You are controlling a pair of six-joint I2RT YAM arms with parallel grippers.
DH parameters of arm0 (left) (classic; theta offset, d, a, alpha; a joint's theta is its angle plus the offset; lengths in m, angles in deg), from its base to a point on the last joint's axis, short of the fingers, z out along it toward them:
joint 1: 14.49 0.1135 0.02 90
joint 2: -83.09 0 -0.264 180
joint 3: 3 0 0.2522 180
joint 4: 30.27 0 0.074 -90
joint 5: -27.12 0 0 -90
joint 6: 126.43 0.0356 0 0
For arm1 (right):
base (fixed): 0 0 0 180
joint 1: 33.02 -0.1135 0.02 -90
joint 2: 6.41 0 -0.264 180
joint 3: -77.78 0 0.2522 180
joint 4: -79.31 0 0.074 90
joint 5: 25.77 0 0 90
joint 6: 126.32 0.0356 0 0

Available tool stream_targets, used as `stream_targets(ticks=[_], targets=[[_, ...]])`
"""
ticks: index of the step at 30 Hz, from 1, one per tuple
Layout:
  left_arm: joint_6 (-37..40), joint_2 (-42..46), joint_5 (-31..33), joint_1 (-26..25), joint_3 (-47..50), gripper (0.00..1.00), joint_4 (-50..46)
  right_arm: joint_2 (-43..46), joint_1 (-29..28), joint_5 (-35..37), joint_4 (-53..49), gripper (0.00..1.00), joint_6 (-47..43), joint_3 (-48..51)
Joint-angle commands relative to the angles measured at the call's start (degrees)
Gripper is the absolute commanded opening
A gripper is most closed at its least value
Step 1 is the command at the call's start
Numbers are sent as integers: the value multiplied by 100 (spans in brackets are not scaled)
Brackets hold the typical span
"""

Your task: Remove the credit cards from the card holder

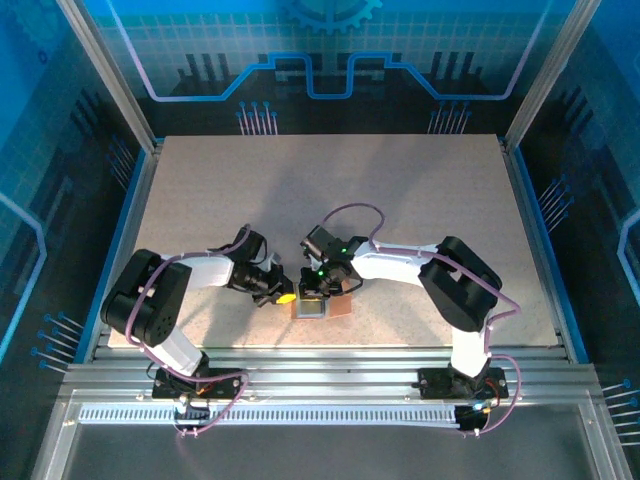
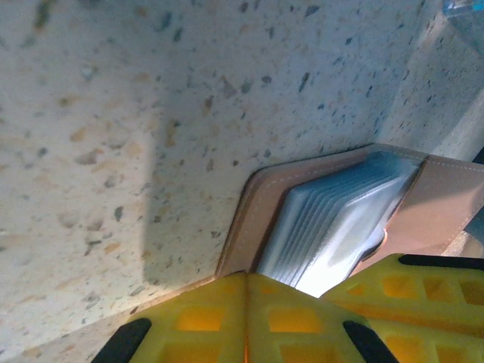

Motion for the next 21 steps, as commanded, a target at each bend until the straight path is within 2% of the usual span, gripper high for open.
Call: stream_targets(ticks=[1, 6, 21], targets=[[222, -122, 18, -28, -88, 7, -358, -98, -128, -164, 118, 12, 155, 108], [254, -160, 67, -24, -75, 6, -382, -159, -149, -199, 234, 12, 251, 146], [289, -180, 131, -28, -97, 6, -468, 40, -116, 307, -439, 16, 74, 199]])
